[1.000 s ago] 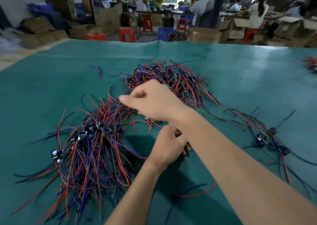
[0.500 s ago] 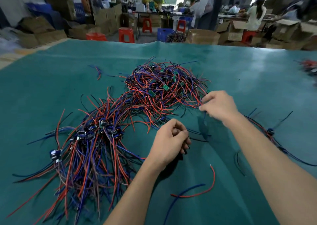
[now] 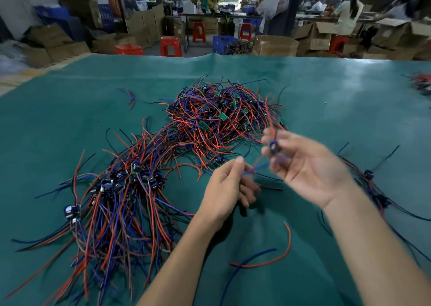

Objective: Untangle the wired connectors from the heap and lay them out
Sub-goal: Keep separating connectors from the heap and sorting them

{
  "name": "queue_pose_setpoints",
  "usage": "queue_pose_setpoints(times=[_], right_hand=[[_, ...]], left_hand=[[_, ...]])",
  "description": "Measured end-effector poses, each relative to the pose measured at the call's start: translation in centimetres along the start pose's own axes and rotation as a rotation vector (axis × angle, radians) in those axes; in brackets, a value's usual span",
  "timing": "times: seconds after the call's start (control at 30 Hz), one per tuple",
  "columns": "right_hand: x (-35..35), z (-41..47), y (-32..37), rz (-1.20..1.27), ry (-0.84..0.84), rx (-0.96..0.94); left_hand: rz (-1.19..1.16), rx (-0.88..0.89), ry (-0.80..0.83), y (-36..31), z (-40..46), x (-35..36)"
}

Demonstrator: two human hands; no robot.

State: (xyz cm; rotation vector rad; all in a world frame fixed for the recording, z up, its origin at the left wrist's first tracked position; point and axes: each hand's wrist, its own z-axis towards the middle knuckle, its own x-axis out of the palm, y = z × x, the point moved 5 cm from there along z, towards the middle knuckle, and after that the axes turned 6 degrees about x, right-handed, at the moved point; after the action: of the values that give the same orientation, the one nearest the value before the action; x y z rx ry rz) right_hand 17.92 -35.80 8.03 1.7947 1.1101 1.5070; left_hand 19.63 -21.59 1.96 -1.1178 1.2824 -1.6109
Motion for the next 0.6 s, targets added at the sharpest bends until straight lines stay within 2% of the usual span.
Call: queue_pose_setpoints(times=[0.1,0.23,0.37,0.6], right_hand=[[-0.4,0.8,-3.1,-0.116,-0.042,0.050],[-1.1,1.4,-3.7,-0.119,-0.093,-0.021],[-1.5,1.3,-3.5,-0.098,-0.129,-0.071],[-1.5,1.4,-3.7,-0.173,-0.187,-0.163]], left_hand=[[-0.029,0.010,0.045,-0.4,0.0,0.3],[0.011,0.033,0.087,-0.5,-0.3,0.5],[0.113,0.051,0.083,-0.1,-0.3,0.2],[0.140,0.070,0.025,-0.1,-0.2,-0.1]])
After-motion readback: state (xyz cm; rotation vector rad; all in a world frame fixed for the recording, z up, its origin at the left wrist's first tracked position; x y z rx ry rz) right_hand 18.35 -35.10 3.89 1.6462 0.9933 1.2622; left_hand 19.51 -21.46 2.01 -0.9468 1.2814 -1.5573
